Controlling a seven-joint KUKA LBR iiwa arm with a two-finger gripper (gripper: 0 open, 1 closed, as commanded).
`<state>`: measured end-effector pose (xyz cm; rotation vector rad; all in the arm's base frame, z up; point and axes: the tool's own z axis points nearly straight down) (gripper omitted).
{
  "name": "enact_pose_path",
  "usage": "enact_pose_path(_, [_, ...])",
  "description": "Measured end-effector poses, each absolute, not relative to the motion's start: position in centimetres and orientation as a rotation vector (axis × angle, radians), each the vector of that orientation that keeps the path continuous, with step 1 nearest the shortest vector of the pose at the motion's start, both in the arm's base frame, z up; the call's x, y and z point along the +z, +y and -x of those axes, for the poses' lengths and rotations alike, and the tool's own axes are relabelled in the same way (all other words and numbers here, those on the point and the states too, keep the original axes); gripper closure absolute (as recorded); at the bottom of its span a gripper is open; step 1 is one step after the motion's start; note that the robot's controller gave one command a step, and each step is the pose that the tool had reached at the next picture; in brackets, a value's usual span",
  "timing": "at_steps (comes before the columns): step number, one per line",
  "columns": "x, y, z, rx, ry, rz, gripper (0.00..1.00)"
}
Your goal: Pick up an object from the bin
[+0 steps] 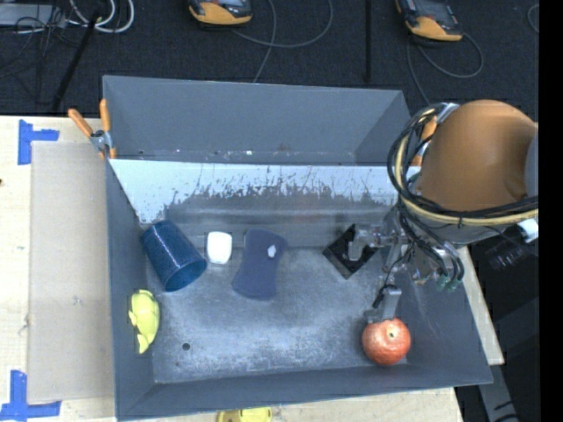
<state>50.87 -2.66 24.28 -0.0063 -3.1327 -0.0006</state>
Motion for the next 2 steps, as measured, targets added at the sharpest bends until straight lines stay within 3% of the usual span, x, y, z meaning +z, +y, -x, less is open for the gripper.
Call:
enact_pose_path(1, [24.7,-2.6,-51.0,0.0,-3.141,0.006,0.0])
enact_pose_path(2, [20.8,-0.9,-54.5,0.001,-3.151,0.029,0.0])
